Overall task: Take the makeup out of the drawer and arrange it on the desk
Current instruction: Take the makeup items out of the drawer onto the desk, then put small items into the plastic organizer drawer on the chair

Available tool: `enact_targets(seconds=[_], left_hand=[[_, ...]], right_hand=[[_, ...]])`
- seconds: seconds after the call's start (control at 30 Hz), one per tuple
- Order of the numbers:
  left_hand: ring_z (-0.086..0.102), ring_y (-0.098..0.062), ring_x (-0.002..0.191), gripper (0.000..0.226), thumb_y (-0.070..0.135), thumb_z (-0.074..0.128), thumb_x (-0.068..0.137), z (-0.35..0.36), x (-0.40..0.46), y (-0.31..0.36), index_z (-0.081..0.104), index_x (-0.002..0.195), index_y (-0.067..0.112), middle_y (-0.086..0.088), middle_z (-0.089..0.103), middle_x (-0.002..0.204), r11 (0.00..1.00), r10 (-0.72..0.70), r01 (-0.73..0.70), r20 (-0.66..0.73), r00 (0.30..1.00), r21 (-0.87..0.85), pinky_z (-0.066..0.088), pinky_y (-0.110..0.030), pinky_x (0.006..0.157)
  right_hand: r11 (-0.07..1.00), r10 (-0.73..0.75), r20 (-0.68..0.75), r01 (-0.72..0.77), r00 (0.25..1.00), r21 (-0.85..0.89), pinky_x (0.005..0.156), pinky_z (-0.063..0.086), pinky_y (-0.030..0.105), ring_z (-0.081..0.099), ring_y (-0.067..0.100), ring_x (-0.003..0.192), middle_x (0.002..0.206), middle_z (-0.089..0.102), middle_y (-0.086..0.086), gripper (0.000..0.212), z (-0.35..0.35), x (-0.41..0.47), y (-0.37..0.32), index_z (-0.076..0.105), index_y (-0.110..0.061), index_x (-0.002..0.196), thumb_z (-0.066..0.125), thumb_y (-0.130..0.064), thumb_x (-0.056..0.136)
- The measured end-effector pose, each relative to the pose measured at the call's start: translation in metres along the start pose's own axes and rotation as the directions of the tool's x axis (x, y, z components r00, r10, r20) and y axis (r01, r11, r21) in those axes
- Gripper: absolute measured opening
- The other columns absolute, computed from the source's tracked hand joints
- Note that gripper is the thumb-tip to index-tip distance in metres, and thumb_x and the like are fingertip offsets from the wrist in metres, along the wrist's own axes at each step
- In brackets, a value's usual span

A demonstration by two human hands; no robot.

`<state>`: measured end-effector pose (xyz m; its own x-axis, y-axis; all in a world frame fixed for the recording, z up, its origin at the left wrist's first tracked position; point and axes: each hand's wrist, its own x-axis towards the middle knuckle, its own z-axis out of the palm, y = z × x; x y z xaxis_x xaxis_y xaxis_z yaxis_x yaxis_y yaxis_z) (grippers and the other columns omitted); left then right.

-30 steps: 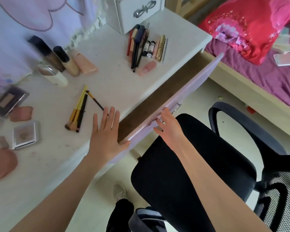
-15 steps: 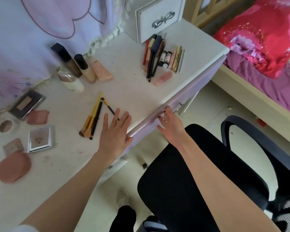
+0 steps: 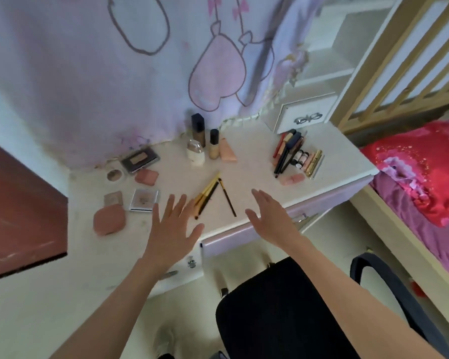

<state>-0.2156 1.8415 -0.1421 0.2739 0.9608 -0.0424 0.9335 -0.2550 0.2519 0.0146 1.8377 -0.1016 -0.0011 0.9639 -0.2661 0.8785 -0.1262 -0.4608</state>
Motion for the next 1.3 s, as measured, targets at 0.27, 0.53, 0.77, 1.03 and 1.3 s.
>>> enact_targets(seconds=[0.27, 0.53, 0.77, 1.03, 1.3], left_hand=[[-0.007, -0.016, 0.144, 0.058, 0.047, 0.019, 0.095, -0.099, -0.106, -0.105, 0.008, 0.148, 0.025, 0.005, 0.0, 0.156, 0.966, -0.254, 0.234, -0.226, 0.941, -0.111, -0.006, -0.04, 0.116], [-0.008, -0.013, 0.143, 0.057, 0.047, 0.025, 0.095, -0.164, -0.279, -0.264, 0.014, 0.147, 0.028, 0.004, 0.009, 0.156, 0.809, -0.586, 0.538, -0.384, 0.714, -0.236, -0.005, -0.037, 0.116], [-0.022, -0.011, 0.136, 0.057, 0.045, 0.028, 0.097, -0.176, -0.448, -0.324, 0.011, 0.148, 0.027, 0.005, 0.002, 0.157, 0.543, -0.807, 0.809, -0.405, 0.429, -0.225, -0.013, -0.036, 0.113], [-0.024, -0.01, 0.137, 0.059, 0.046, 0.03, 0.096, -0.158, -0.609, -0.321, 0.007, 0.148, 0.029, 0.008, -0.001, 0.156, 0.032, -0.928, 0.918, -0.352, -0.119, -0.394, -0.015, -0.036, 0.112], [-0.019, -0.014, 0.141, 0.06, 0.046, 0.032, 0.096, -0.15, -0.718, -0.299, 0.011, 0.148, 0.027, 0.006, 0.001, 0.157, -0.34, -0.795, 0.795, -0.299, -0.528, -0.502, -0.009, -0.041, 0.116]], right_hand=[[0.866, -0.426, -0.004, 0.406, 0.905, -0.292, 0.117, 0.012, 0.044, 0.01, 0.017, 0.145, 0.158, 0.009, -0.002, 0.059, 0.012, -0.036, -0.186, 0.01, -0.027, 0.149, 0.034, -0.043, 0.098], [0.631, -0.701, 0.167, 0.712, 0.693, -0.308, 0.118, 0.004, 0.043, 0.004, 0.015, 0.145, 0.158, 0.006, -0.005, 0.062, 0.107, -0.077, -0.386, 0.009, -0.03, 0.149, 0.029, -0.053, 0.095], [0.299, -0.864, 0.388, 0.947, 0.321, -0.117, 0.116, 0.003, 0.044, 0.005, 0.015, 0.145, 0.158, 0.009, -0.006, 0.062, 0.224, -0.157, -0.544, 0.011, -0.029, 0.149, 0.033, -0.051, 0.095], [-0.144, -0.82, 0.532, 0.976, -0.212, 0.166, 0.118, 0.002, 0.043, 0.004, 0.013, 0.145, 0.158, 0.01, -0.004, 0.062, 0.334, -0.288, -0.667, 0.012, -0.026, 0.149, 0.034, -0.049, 0.096], [-0.483, -0.551, 0.561, 0.784, -0.618, 0.39, 0.117, 0.003, 0.041, 0.005, 0.012, 0.145, 0.157, 0.011, -0.006, 0.062, 0.424, -0.418, -0.734, 0.014, -0.027, 0.149, 0.036, -0.051, 0.095]])
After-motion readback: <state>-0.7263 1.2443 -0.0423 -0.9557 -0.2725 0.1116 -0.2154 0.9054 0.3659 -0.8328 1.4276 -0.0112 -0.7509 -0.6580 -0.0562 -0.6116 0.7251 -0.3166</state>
